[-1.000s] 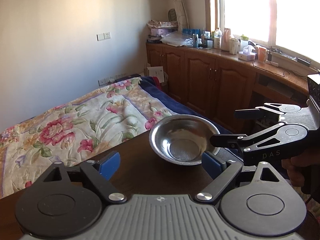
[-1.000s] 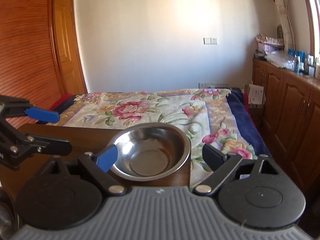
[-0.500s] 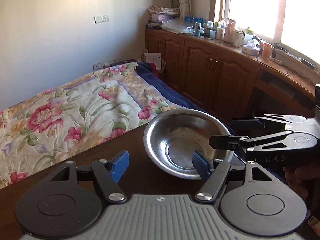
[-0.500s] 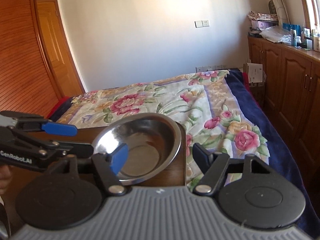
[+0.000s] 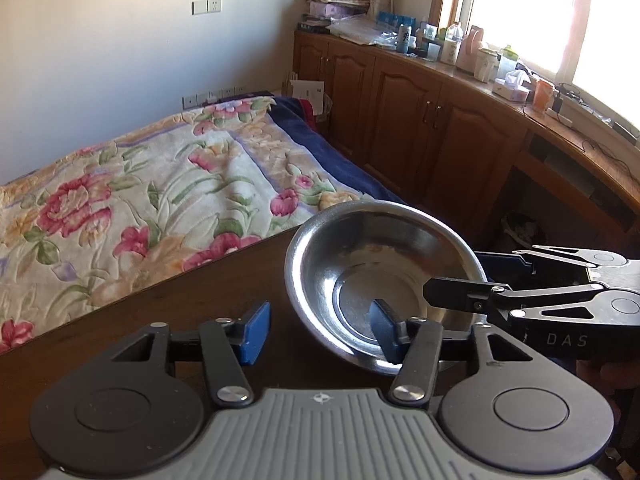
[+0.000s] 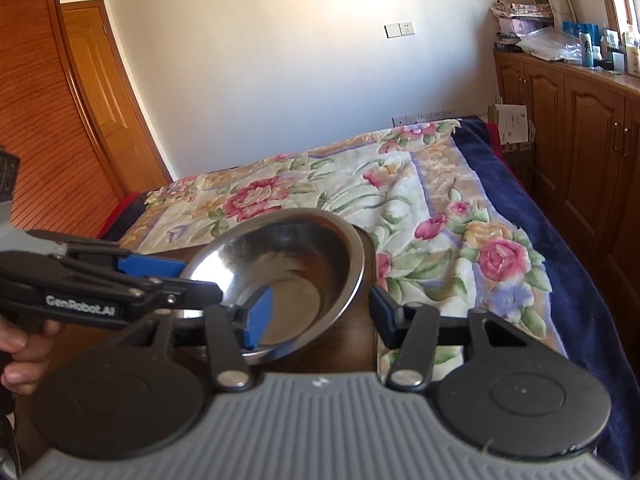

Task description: Organize plates and bowls

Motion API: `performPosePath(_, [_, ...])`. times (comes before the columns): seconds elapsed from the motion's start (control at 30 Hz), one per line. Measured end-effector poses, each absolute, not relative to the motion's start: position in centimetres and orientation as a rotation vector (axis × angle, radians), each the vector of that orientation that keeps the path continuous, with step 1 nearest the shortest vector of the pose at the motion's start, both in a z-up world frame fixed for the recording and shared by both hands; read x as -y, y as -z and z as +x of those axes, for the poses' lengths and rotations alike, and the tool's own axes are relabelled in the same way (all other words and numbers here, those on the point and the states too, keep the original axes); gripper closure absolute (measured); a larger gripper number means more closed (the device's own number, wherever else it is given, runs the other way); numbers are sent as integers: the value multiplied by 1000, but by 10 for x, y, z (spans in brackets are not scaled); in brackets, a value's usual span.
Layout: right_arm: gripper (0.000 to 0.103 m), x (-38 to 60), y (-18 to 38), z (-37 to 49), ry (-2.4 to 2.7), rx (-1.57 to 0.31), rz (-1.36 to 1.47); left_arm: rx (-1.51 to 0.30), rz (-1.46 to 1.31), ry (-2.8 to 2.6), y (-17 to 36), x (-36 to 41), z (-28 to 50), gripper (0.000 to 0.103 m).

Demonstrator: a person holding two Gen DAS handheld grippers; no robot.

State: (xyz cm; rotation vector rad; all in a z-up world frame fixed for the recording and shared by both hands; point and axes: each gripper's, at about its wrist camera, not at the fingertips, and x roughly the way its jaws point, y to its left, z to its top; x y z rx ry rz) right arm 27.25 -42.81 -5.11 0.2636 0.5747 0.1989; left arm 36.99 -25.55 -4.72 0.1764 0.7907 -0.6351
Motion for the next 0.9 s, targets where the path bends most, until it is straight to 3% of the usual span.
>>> performPosePath(0.07, [54, 428, 52, 274, -203, -580, 281, -808, 170, 636, 49, 256, 373, 55])
performPosePath(0.2, [70, 426, 53, 274, -212, -593, 295, -835, 162, 645, 51, 256, 373, 73])
performPosePath(0.33, [75, 425, 53, 274, -207, -603, 305, -835, 152, 637, 46, 253, 371, 74])
performPosePath(0.9, [75, 402, 0, 245, -243, -516, 251, -726, 131, 634, -15, 219, 326, 74])
